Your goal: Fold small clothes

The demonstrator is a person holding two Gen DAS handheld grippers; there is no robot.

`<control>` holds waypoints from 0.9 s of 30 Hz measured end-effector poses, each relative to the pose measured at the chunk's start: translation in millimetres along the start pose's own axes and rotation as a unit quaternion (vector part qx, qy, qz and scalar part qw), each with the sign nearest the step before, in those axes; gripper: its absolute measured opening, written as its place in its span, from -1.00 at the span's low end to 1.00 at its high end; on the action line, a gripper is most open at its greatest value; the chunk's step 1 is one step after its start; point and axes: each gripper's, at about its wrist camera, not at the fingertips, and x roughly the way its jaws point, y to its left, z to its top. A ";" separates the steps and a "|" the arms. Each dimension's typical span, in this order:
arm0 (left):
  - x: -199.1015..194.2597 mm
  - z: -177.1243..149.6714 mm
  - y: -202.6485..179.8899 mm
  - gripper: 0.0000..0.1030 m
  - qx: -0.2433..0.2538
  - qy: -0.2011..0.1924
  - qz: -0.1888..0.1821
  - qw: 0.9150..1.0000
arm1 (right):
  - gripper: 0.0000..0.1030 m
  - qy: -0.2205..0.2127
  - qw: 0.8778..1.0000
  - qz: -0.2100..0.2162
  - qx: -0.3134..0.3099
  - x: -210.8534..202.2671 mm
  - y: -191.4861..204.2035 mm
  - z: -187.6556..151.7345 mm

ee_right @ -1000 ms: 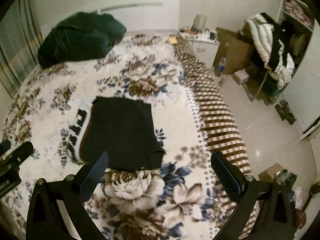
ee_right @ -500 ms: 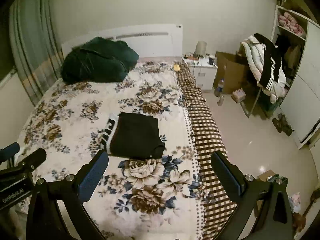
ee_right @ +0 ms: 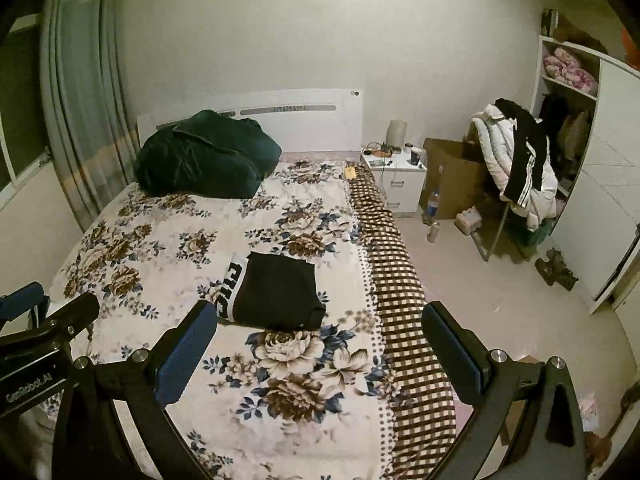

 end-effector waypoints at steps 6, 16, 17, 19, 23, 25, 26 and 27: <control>-9.4 -2.0 2.0 1.00 0.002 -0.011 0.010 1.000 | 1.00 -0.003 1.000 -0.001 0.003 -13.5 -6.6 0.3; -17.3 -7.1 3.2 1.00 0.007 -0.008 0.014 1.000 | 1.00 -0.002 1.000 0.003 -0.004 -8.8 -12.5 3.7; -17.3 -7.3 3.7 1.00 0.006 -0.008 0.014 1.000 | 1.00 -0.002 1.000 0.003 -0.003 -9.1 -12.0 2.9; -17.2 -7.5 3.9 1.00 0.007 -0.007 0.014 1.000 | 1.00 -0.001 1.000 0.004 -0.001 -10.4 -10.8 1.8; -18.2 -10.6 3.5 1.00 0.008 -0.004 0.018 1.000 | 1.00 -0.001 1.000 0.004 -0.001 -10.9 -9.7 -0.4; -17.7 -11.9 3.5 1.00 0.008 -0.003 0.019 1.000 | 1.00 -0.001 1.000 0.005 -0.002 -11.0 -9.4 -1.0; -17.6 -12.6 4.1 1.00 0.007 -0.001 0.019 1.000 | 1.00 -0.001 1.000 0.006 -0.002 -10.8 -9.3 -0.8; -16.5 -12.2 4.0 1.00 0.006 0.000 0.019 1.000 | 1.00 0.000 1.000 0.006 -0.003 -10.7 -9.1 -0.9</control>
